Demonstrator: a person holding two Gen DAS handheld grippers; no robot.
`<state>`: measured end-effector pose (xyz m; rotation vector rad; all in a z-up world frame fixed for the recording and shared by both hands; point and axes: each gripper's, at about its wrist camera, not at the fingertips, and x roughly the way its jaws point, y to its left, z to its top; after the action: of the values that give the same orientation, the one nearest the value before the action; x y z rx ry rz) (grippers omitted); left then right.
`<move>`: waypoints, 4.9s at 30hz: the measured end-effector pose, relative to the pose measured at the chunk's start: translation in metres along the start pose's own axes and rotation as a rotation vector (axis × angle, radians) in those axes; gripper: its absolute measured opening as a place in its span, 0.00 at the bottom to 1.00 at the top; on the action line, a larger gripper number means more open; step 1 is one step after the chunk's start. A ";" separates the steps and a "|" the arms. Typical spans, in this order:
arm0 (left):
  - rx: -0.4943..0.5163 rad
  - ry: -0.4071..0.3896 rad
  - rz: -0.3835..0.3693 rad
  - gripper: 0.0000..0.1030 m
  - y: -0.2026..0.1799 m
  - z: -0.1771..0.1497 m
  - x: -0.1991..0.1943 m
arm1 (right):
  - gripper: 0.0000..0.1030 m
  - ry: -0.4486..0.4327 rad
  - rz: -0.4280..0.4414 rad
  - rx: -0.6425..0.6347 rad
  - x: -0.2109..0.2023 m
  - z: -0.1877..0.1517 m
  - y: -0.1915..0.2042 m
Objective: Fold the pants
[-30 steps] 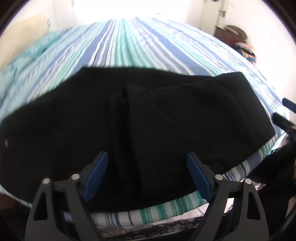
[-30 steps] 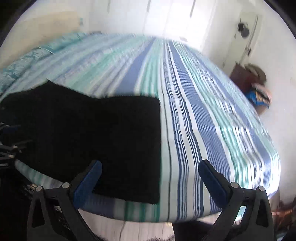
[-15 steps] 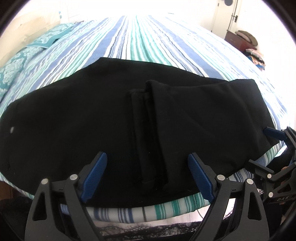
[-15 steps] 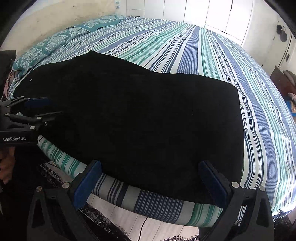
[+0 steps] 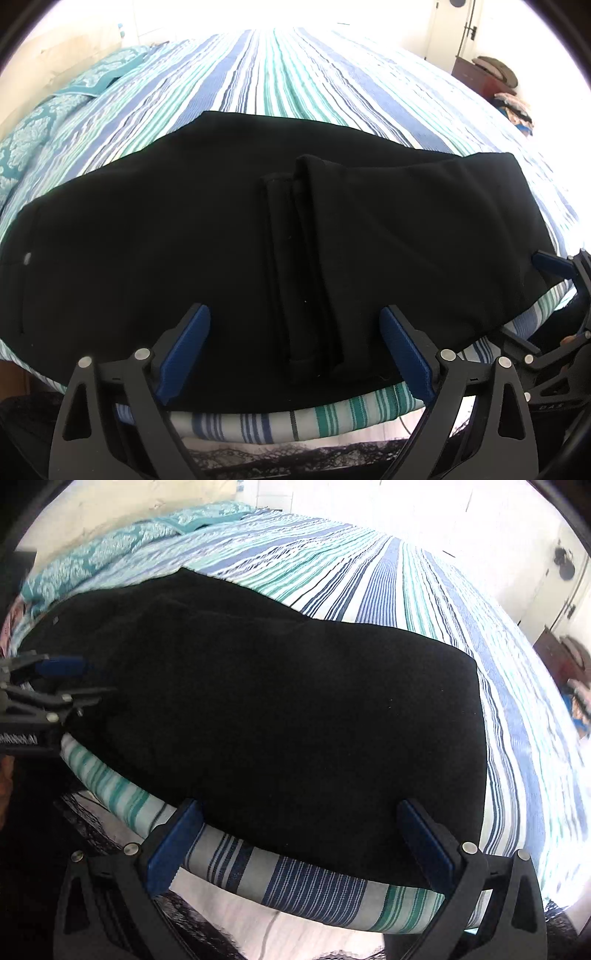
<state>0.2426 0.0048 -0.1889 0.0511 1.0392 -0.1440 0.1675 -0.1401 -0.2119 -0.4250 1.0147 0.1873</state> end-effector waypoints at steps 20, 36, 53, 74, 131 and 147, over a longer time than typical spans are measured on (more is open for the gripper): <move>0.032 -0.011 0.026 0.93 0.000 -0.003 -0.003 | 1.00 -0.003 -0.019 0.004 -0.001 -0.002 0.002; 0.007 -0.006 0.011 0.92 0.002 -0.003 -0.002 | 1.00 0.010 -0.062 -0.069 0.002 -0.006 0.013; -0.020 -0.042 0.009 0.92 0.013 -0.001 -0.010 | 1.00 -0.200 -0.073 -0.078 -0.043 0.015 0.012; -0.543 -0.137 -0.006 0.92 0.157 -0.007 -0.044 | 1.00 -0.281 -0.065 0.009 -0.065 0.021 0.003; -0.699 -0.039 -0.491 0.15 0.327 0.024 -0.074 | 1.00 -0.221 -0.029 0.005 -0.045 0.028 0.022; -0.537 0.041 -0.891 0.12 0.054 0.094 -0.064 | 1.00 -0.394 0.009 0.306 -0.093 0.032 -0.059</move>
<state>0.2992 0.0534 -0.0877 -0.9084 1.0514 -0.6638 0.1641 -0.1753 -0.1027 -0.0964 0.6426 0.1149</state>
